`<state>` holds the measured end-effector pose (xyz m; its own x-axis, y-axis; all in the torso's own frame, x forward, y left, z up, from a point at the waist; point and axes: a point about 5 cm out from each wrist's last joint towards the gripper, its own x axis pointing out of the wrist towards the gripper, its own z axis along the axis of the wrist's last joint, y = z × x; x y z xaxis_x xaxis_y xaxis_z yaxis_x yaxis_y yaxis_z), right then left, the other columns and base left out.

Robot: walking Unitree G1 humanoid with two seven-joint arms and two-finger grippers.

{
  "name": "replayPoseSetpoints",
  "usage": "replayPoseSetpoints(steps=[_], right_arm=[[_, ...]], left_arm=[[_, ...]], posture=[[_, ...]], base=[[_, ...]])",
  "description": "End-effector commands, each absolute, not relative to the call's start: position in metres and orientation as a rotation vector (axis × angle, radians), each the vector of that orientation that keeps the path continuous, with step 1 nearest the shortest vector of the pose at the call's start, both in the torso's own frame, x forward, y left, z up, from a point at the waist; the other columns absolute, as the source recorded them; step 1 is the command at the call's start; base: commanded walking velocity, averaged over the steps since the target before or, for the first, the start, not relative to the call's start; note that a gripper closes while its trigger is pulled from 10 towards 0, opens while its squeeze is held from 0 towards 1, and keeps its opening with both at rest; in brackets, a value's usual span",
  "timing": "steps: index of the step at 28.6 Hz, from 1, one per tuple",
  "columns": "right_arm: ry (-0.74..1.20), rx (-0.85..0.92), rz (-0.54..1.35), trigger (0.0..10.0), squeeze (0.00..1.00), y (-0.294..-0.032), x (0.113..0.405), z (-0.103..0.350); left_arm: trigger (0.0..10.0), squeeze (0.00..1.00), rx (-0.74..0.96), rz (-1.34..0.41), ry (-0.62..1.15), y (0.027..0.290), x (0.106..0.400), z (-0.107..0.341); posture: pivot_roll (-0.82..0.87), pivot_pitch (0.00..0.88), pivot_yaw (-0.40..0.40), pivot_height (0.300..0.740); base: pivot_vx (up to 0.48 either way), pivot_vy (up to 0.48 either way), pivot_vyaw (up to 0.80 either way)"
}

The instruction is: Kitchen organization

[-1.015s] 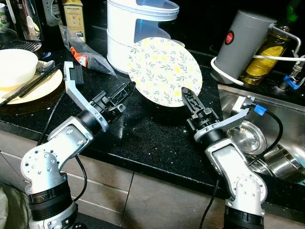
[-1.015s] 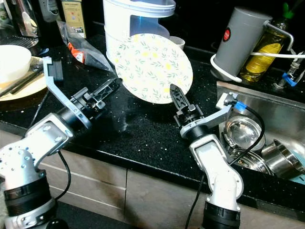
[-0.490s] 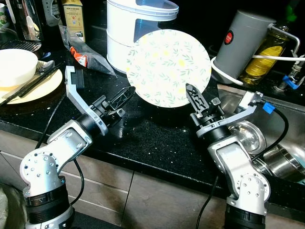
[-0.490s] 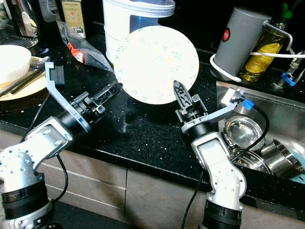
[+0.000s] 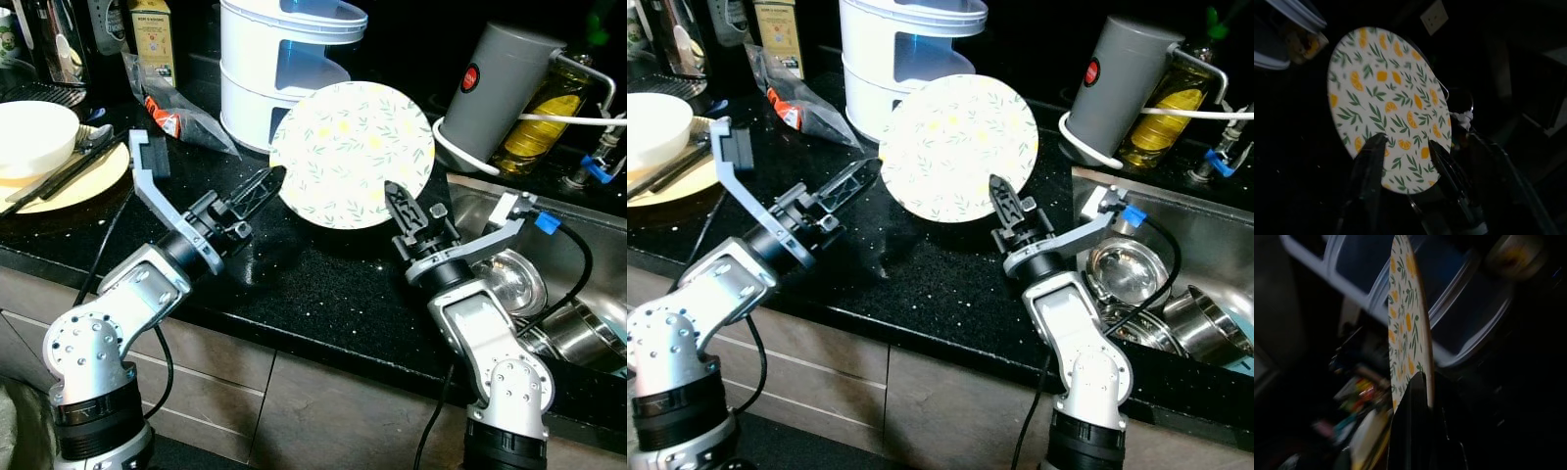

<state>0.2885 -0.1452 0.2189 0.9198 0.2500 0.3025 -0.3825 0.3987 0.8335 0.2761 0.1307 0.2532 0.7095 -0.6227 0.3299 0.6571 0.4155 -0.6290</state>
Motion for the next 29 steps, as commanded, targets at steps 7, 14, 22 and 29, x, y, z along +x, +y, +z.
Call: replayPoseSetpoints(steps=[7, 14, 22, 29], right_arm=[[-0.247, 0.983, 0.255, 0.0, 0.0, -0.18, 0.3, 0.229], [-0.254, 0.912, 0.229, 1.5, 0.0, -0.18, 0.304, 0.229], [-0.267, 0.877, 0.218, 10.0, 0.0, -0.178, 0.3, 0.227], [-0.278, 0.846, 0.194, 10.0, 0.0, -0.178, 0.301, 0.227]], left_arm=[[10.0, 1.0, -0.658, -0.707, -0.071, 0.121, 0.28, 0.253], [10.0, 0.0, -0.344, -0.56, -0.103, 0.12, 0.283, 0.241], [10.0, 0.0, -0.174, -0.437, -0.157, 0.129, 0.288, 0.241], [10.0, 0.0, -0.108, -0.399, -0.194, 0.129, 0.29, 0.236]], posture=[[0.1, 0.0, -0.169, 0.74], [0.09, 0.0, -0.174, 0.74], [0.08, 0.0, -0.165, 0.74], [0.08, 0.0, -0.158, 0.74]], base=[[0.0, 0.0, 0.0], [0.0, 0.0, 0.0], [0.0, 0.0, 0.0], [0.0, 0.0, 0.0]])
